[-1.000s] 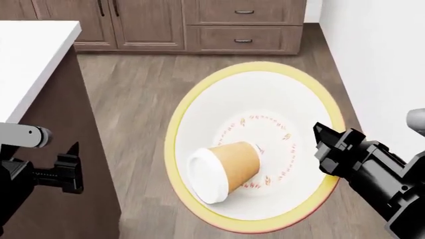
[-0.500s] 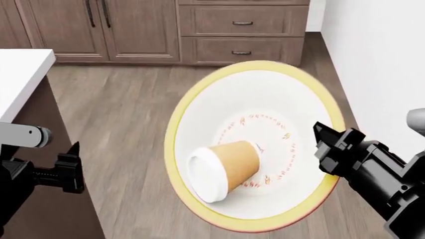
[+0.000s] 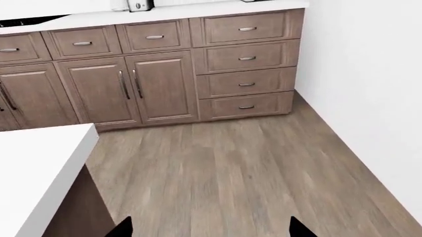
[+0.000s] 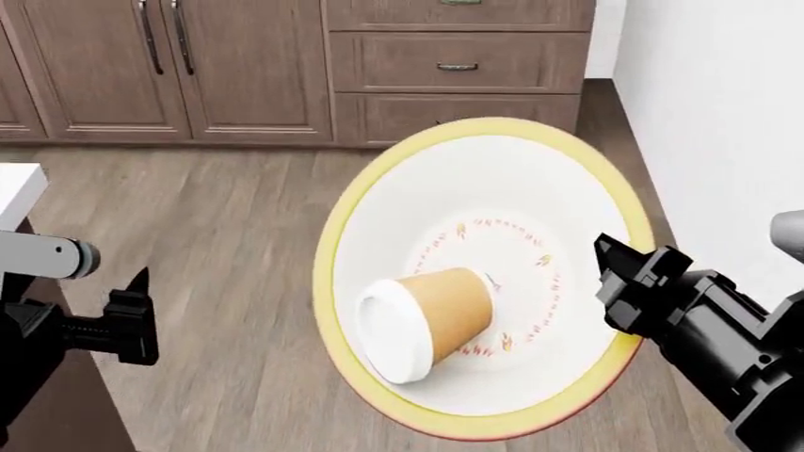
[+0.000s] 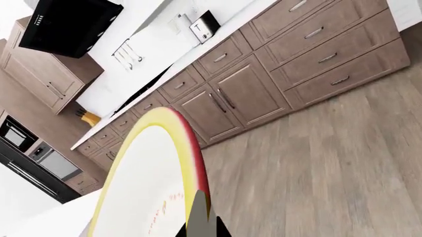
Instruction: Place the cup inside the bowl on the dining table and move the bowl to any counter.
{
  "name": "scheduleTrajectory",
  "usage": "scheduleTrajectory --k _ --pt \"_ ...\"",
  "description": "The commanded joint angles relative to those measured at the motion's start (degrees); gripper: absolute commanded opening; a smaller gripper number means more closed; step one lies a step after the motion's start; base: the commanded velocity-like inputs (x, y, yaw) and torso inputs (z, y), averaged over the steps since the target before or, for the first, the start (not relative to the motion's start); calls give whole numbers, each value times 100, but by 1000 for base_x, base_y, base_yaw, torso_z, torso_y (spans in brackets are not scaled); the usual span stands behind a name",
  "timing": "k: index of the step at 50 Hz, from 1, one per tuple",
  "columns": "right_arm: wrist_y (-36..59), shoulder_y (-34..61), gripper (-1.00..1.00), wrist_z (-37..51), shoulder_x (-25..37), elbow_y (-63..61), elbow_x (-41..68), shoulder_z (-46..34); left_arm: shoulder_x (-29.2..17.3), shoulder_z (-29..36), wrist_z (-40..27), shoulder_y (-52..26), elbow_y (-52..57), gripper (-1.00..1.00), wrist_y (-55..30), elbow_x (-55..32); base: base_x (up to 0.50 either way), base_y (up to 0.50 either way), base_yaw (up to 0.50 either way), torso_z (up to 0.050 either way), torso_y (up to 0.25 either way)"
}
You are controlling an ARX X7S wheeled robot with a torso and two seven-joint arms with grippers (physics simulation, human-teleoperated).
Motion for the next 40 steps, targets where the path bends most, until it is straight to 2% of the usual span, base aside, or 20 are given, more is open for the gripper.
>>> scheduleTrajectory --k 1,40 --pt "-18 22 -100 -74 -7 -28 113 54 -13 -4 -8 20 -30 100 26 2 500 -9 0 0 10" --pt "-38 -5 -100 -27 -14 -43 114 10 -50 57 -39 35 47 100 64 19 500 -4 0 0 1"
